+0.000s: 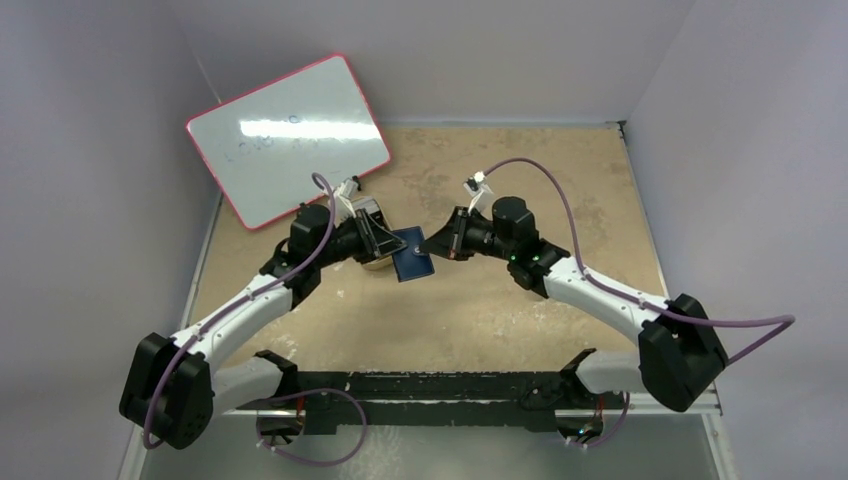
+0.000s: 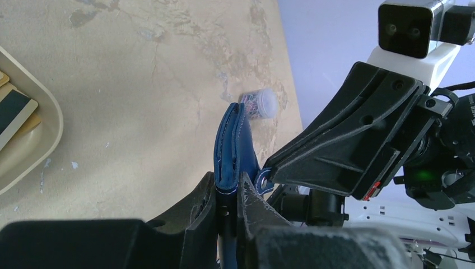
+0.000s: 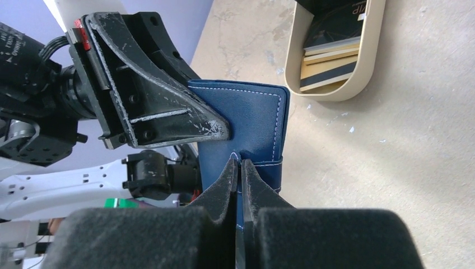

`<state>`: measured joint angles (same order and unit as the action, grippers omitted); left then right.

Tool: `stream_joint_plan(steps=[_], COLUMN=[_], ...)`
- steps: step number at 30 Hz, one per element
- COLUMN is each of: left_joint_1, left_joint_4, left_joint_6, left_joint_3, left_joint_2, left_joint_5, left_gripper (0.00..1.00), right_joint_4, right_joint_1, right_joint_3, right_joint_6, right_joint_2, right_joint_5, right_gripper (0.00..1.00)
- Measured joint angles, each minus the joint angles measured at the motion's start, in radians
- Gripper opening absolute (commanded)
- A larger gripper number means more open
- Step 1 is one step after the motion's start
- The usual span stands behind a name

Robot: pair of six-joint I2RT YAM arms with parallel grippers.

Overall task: Put the credit cards into the card holder
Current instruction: Open the card holder at the center of the board.

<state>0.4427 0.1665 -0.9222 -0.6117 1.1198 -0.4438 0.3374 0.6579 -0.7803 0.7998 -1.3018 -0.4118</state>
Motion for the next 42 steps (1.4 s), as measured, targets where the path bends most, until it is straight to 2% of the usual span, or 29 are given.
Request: stream_joint_plan(steps=[4, 11, 13, 16, 20, 27, 42], left_joint_1=[0.005, -0.008, -0.008, -0.008, -0.008, -0.008, -0.011], left_joint_4=[-0.003, -0.130, -0.148, -0.143, -0.132, -0.098, -0.019], left_joint_6=[0.021, 0.101, 0.104, 0.084, 0.037, -0.035, -0.129], left_joint_3=[0.000, 0.011, 0.015, 0.015, 0.013, 0.011, 0.013], left_joint_2=[-0.001, 0.030, 0.031, 0.031, 0.032, 0.042, 0.056], left_joint_5=[-0.005, 0.124, 0.135, 0.124, 0.092, 0.038, -0.034], left_gripper=[0.00, 0.00, 0.00, 0.00, 0.00, 0.00, 0.00], right_joint_4=[0.015, 0.156, 0.124, -0.002, -0.127, -0.251, -0.274], right_joint_1=[-0.006, -0.008, -0.008, -0.007, 0.010, 0.101, 0.106], right_joint_3=[0.019, 0.021, -0.003, -0.081, -0.121, -0.124, -0.166], right_joint_6=[0.032, 0.100, 0.071, -0.003, -0.077, -0.131, -0.165], right_joint_2=[0.024, 0.149, 0.157, 0.120, 0.060, -0.035, -0.150], right_joint_5=[-0.025, -0.141, -0.120, -0.043, 0.049, 0.150, 0.221], right_gripper=[0.00, 0.00, 0.02, 0.21, 0.32, 0.37, 0.44])
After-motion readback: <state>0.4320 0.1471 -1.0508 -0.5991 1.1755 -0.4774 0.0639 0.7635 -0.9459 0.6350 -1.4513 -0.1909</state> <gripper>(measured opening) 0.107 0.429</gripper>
